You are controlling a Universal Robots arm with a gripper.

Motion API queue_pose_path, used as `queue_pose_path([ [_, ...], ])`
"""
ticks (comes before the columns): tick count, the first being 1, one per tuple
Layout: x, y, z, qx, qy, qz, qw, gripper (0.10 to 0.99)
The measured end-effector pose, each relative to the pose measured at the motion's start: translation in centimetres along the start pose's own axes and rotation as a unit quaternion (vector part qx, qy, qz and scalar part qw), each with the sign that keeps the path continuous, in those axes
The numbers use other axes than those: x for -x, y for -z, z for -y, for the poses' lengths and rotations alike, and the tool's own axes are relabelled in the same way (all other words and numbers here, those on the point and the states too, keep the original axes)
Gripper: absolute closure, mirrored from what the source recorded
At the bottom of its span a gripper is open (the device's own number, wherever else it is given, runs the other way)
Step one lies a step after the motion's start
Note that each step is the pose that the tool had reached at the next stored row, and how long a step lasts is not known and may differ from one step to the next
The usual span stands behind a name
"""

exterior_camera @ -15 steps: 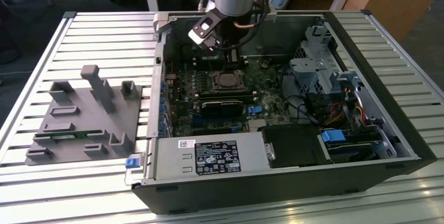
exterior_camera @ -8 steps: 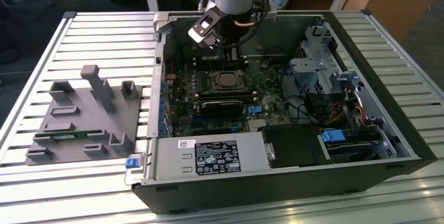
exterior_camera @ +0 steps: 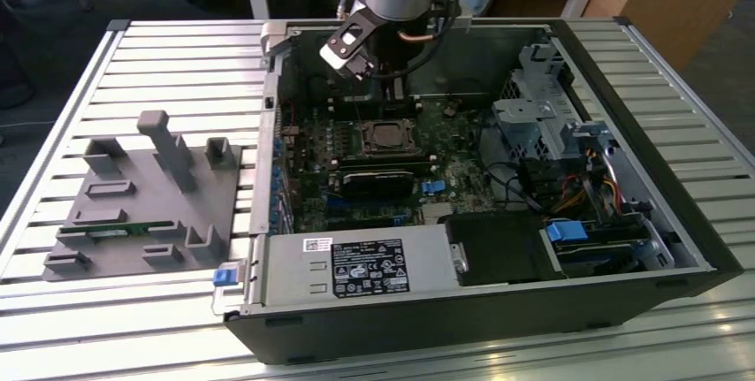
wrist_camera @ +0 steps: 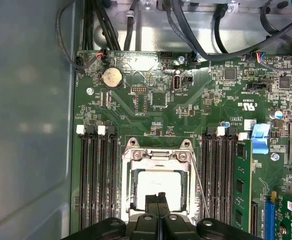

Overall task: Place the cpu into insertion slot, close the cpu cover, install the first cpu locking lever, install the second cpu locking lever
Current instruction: 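Install the first cpu locking lever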

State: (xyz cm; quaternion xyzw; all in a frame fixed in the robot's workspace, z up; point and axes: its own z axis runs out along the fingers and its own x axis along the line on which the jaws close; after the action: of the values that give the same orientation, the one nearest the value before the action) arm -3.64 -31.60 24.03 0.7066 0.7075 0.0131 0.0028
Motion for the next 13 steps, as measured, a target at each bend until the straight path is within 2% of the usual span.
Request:
queue_pose_path([
  [13, -0.01, 0.72, -0.02, -0.0001, 0.000, 0.0001, 1.0000, 0.980],
])
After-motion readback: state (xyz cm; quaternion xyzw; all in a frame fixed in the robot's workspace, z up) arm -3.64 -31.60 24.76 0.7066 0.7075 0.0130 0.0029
